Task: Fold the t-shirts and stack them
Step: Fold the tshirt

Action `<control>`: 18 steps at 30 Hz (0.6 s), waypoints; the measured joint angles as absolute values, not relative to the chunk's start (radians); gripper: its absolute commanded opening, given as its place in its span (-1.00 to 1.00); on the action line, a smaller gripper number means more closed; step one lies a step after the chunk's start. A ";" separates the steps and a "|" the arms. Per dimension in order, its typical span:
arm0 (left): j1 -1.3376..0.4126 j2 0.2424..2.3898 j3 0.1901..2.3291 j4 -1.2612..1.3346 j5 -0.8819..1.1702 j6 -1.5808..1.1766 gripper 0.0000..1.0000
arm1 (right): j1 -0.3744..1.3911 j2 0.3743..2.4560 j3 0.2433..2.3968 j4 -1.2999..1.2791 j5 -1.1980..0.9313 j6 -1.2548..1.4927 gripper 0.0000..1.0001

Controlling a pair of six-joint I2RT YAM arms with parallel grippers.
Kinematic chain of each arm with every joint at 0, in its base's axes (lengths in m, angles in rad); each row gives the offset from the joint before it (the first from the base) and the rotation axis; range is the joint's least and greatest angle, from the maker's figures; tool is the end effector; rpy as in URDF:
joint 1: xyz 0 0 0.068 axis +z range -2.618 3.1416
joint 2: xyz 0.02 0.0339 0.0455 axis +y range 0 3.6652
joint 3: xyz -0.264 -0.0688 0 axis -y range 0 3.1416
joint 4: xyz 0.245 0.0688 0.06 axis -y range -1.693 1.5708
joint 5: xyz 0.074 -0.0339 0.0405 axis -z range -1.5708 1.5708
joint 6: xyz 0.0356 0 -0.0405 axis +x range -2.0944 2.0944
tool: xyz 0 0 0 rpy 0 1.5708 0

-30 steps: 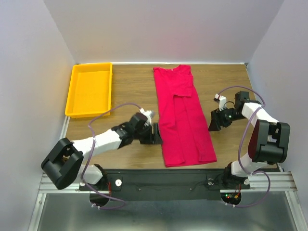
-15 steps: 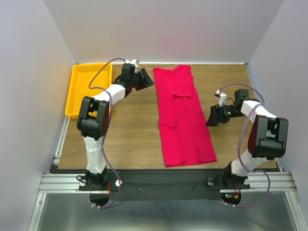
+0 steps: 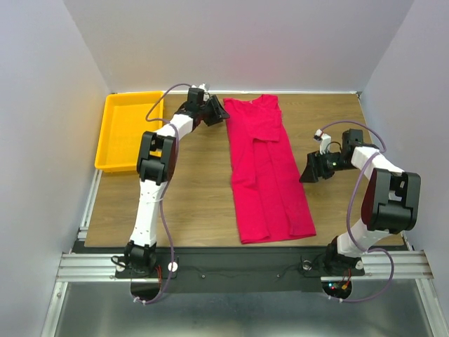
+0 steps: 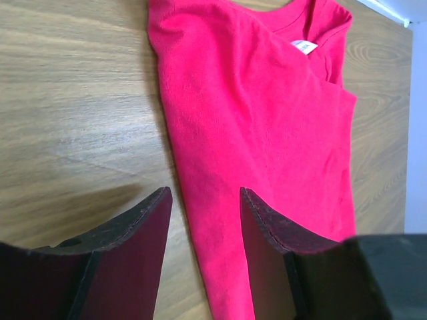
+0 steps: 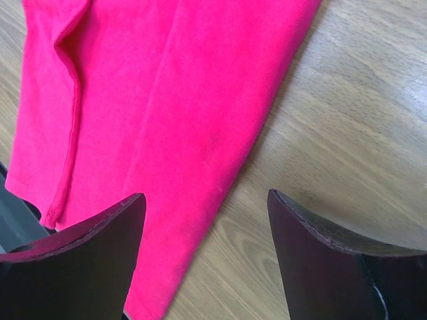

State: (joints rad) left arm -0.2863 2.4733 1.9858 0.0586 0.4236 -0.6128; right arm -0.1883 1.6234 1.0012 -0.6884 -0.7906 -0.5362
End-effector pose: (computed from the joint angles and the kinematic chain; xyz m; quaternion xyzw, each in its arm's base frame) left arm 0.5413 -0.1746 0.1711 -0.0216 0.8301 -0.3889 0.3990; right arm 0.2930 -0.0301 0.1874 -0.2076 0.8926 0.3146 0.2473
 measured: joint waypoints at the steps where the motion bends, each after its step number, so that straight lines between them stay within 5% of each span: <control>1: -0.287 2.482 1.993 0.056 0.426 -0.619 0.04 | -0.188 1.622 1.001 -0.688 -0.790 -0.534 0.58; 8: -0.286 2.560 2.081 0.037 0.464 -0.659 -0.22 | -0.188 1.616 1.001 -0.687 -0.790 -0.533 0.58; 15: -0.286 2.637 2.170 0.035 0.496 -0.708 -1.00 | -0.188 1.616 1.000 -0.687 -0.789 -0.530 0.58; 18: -0.280 2.639 2.178 0.033 0.498 -0.714 -1.00 | -0.188 1.616 1.000 -0.686 -0.789 -0.530 0.58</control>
